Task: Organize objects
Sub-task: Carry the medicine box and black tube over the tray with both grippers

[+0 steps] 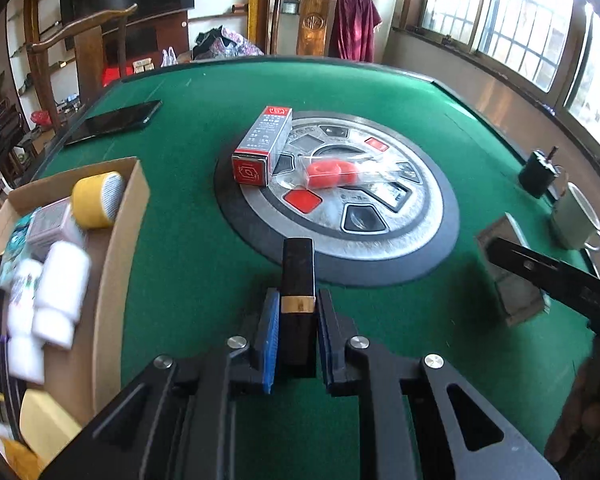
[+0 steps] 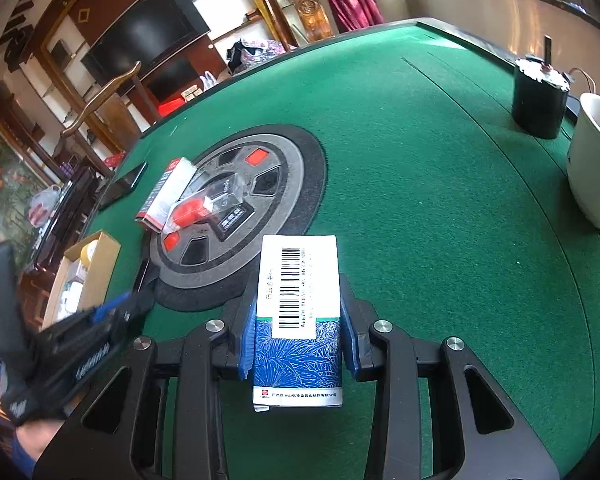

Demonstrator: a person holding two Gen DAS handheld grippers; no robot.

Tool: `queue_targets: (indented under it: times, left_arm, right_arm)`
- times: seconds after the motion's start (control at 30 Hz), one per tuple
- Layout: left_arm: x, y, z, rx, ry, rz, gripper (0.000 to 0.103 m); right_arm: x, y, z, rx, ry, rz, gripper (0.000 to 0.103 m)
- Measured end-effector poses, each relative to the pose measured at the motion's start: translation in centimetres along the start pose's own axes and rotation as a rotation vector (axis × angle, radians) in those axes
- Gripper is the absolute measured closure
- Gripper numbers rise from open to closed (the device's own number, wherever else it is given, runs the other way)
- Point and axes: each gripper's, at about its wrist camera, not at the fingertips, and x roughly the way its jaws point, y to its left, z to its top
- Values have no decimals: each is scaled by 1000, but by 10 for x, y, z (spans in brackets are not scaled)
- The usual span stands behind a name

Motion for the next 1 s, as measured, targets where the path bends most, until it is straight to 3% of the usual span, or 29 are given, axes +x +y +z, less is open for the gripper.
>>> queue_targets:
  times: [0.17,0.3,0.6,1.0]
  left_arm:
    - [-34,-3,-24,2,-75,-25,87]
    - [-44,-5,-35,27,-119,10,87]
    - [-50,-1,-47,24,-158,4,87]
    - [-70,-1,-50,21,-206,-36,87]
  right_arm:
    - [0,15,-6,-50,-5,0,70]
    - [0,28,-11,-94,-5,-9,70]
    - [-4,56,-29,-186,-5,12,70]
    - [-9,61,-34,-195,-11,28,69]
